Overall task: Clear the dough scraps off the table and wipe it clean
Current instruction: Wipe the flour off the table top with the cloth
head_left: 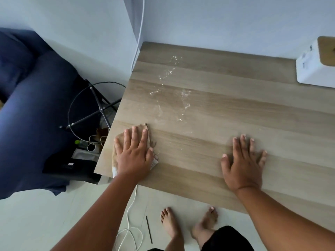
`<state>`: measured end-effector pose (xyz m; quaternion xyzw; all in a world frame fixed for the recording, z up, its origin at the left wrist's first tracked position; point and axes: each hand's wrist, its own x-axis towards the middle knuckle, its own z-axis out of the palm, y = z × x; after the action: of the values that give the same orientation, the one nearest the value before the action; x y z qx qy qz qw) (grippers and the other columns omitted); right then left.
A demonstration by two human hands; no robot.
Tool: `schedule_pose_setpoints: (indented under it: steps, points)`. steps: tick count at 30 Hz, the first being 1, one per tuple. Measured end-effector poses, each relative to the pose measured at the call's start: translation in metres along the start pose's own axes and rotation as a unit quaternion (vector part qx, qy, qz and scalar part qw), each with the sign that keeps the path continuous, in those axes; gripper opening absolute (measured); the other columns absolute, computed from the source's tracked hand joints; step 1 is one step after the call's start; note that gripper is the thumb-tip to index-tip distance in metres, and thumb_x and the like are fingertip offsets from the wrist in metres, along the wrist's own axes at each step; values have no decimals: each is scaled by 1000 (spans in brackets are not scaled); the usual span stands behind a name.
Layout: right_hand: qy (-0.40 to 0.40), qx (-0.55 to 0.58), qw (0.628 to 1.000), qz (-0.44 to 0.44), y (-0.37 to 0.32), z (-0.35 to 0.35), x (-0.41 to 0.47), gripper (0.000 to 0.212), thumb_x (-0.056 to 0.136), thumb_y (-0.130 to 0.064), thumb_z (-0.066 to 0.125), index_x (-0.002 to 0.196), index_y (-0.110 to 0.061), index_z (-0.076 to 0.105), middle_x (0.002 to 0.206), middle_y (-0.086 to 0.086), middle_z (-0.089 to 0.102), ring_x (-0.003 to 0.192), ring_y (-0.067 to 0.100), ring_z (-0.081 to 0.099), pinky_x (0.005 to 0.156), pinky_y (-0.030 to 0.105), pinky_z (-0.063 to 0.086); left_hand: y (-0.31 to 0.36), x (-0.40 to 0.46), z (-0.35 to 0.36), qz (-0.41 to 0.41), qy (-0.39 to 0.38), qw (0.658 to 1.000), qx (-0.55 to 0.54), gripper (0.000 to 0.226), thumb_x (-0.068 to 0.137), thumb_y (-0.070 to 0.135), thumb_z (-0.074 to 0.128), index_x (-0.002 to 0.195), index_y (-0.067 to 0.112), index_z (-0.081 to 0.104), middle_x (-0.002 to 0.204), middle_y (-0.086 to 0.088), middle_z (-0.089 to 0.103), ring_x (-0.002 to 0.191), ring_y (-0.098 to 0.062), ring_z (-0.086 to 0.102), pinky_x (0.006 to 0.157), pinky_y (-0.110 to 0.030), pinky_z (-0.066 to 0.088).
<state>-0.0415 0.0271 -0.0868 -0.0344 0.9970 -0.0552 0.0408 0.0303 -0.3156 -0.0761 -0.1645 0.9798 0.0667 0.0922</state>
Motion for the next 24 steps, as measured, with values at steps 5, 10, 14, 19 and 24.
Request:
schedule_pose_setpoints:
  steps: [5, 10, 14, 19, 24]
  points:
    - [9, 9, 1000, 2, 0, -2, 0, 78, 89, -53, 34, 159, -17, 35, 171, 4, 21, 159, 27, 10, 123, 66, 6, 30, -19, 14, 159, 10, 987, 22, 72, 103, 62, 26, 165, 28, 13, 174, -3, -1, 160, -28, -7, 126, -62, 7]
    - [2, 9, 1000, 4, -1, -4, 0, 79, 90, -54, 34, 160, -17, 33, 172, 2, 18, 160, 26, 8, 124, 65, 5, -9, -53, 17, 188, 13, 982, 6, 65, 105, 54, 35, 163, 28, 24, 173, -1, 10, 160, -27, 7, 123, -61, 19]
    - [-1, 7, 1000, 5, -1, -4, 1, 80, 90, -55, 33, 160, -18, 32, 172, 2, 17, 160, 27, 9, 124, 65, 5, -50, -46, 2, 109, -1, 994, 3, 64, 103, 54, 31, 163, 33, 20, 174, 2, 4, 160, -24, -1, 125, -62, 13]
    - [5, 7, 1000, 3, 0, -3, 1, 79, 89, -55, 35, 159, -18, 35, 171, 3, 20, 159, 29, 13, 124, 66, 7, -39, 11, -15, -16, -32, 999, 10, 67, 101, 59, 17, 163, 41, -2, 172, 3, -14, 157, -19, -22, 125, -60, -8]
    - [4, 3, 1000, 5, 0, -1, 1, 79, 90, -55, 36, 160, -19, 33, 172, 2, 18, 159, 28, 11, 124, 65, 6, -3, 44, -16, 28, -32, 999, 7, 66, 106, 53, 24, 164, 36, -2, 171, 3, -16, 156, -19, -25, 126, -58, -8]
